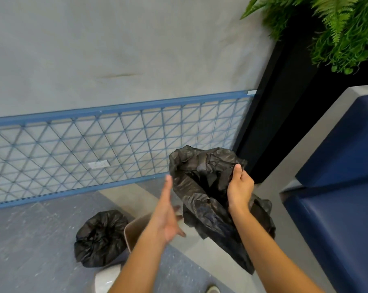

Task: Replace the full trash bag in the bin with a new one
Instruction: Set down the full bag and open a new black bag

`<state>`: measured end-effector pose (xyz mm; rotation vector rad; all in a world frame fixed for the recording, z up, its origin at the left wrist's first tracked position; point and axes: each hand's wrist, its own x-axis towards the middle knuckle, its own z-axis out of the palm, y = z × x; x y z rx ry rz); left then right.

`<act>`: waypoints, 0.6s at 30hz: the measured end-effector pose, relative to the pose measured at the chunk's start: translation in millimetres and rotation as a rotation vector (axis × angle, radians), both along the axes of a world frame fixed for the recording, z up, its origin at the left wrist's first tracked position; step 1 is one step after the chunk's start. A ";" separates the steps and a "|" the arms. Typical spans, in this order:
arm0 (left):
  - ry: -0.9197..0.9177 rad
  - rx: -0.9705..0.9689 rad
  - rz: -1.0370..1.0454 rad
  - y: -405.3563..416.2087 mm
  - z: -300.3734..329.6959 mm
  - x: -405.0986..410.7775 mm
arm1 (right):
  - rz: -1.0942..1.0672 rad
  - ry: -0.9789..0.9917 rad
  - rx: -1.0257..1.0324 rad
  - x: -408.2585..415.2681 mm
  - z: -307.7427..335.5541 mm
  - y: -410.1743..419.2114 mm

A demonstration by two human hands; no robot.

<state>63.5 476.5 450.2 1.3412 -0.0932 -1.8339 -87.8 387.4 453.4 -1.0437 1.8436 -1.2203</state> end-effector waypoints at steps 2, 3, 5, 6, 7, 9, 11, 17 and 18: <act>0.045 -0.001 -0.164 -6.6 1.1 -26.3 | 0.004 -0.076 -0.042 15.5 2.7 14.6; 0.057 0.007 -0.158 -11.5 2.1 -35.4 | 0.021 -0.190 -0.019 21.3 5.9 20.4; 0.113 0.018 0.051 -21.9 -2.6 -39.3 | 0.056 -0.633 0.134 19.0 7.8 20.3; 0.138 0.017 0.160 -26.3 -5.4 -34.1 | 0.062 -0.875 0.239 6.9 6.6 15.2; 0.153 0.013 0.214 -29.0 -4.6 -24.2 | 0.048 -1.035 0.323 -10.6 6.1 9.7; 0.134 -0.001 0.216 -29.5 -3.9 -2.4 | 0.050 -1.019 0.440 -48.0 2.5 -1.7; 0.137 -0.036 0.178 -28.9 -4.7 11.1 | 0.039 -0.724 0.513 -80.5 -4.4 -8.8; 0.111 -0.029 0.061 -37.2 4.8 2.8 | 0.208 0.128 -0.299 -87.1 28.5 -5.7; 0.105 -0.035 0.035 -40.0 5.9 -0.5 | 0.422 0.268 -0.316 -73.9 34.6 -1.9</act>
